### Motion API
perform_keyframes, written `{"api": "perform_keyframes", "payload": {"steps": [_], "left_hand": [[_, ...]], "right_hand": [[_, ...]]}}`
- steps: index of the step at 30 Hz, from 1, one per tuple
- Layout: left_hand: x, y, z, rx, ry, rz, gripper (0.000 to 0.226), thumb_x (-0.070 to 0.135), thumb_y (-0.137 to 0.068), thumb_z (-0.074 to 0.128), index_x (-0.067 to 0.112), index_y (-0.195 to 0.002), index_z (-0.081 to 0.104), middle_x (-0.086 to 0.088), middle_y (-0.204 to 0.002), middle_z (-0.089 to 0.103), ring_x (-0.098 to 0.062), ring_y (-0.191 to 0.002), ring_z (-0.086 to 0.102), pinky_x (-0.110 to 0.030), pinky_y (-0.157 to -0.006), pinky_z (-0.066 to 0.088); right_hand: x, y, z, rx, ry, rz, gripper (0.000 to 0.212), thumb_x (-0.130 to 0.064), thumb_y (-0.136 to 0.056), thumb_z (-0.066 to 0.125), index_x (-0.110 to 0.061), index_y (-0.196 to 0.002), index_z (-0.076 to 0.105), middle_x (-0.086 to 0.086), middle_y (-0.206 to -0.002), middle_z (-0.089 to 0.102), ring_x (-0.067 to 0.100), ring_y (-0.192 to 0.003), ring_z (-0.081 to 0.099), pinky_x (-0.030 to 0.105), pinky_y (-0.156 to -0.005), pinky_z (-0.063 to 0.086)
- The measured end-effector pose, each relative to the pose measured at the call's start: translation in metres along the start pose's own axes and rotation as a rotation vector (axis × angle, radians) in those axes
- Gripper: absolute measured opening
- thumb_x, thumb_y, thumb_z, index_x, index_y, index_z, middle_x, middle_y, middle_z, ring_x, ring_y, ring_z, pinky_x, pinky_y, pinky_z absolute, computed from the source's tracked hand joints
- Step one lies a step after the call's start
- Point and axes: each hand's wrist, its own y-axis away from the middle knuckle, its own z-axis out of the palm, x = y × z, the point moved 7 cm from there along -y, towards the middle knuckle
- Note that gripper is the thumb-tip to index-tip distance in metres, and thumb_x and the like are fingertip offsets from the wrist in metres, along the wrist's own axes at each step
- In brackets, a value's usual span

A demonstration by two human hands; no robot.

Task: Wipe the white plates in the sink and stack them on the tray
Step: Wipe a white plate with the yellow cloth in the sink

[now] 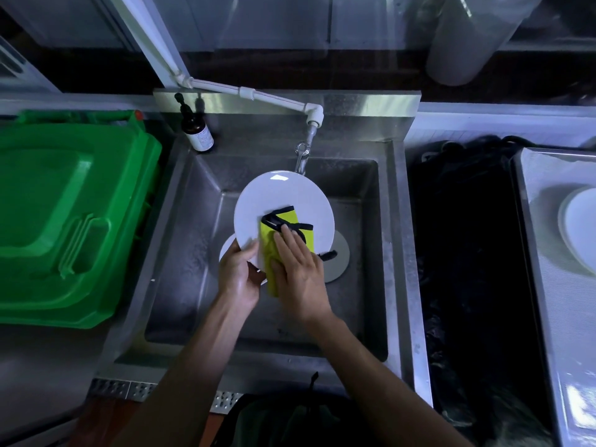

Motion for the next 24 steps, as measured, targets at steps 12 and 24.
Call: {"api": "perform_keyframes", "payload": {"steps": [12,24], "left_hand": [[0.006,0.004,0.002,0.057,-0.100,0.009,0.039,0.004,-0.093,0.063,0.009,-0.132,0.062,-0.008,-0.126,0.071,-0.032,-0.118,0.067,-0.050,-0.090,0.058],[0.001,0.006,0.007,-0.044,-0.323,-0.011,0.053,0.013,-0.077,0.071,0.012,-0.130,0.063,-0.006,-0.124,0.072,-0.034,-0.119,0.064,-0.048,-0.078,0.060]], "right_hand": [[0.066,-0.003,-0.020,0.075,-0.077,0.283,0.056,-0.032,-0.110,0.030,-0.018,-0.161,0.011,-0.002,-0.169,-0.001,0.017,-0.155,-0.010,0.034,-0.124,0.000],[0.119,-0.023,-0.051,0.022,-0.288,0.308,0.064,-0.026,-0.104,0.051,-0.013,-0.159,0.020,0.008,-0.160,0.026,0.027,-0.144,0.033,0.040,-0.119,0.029]]}}
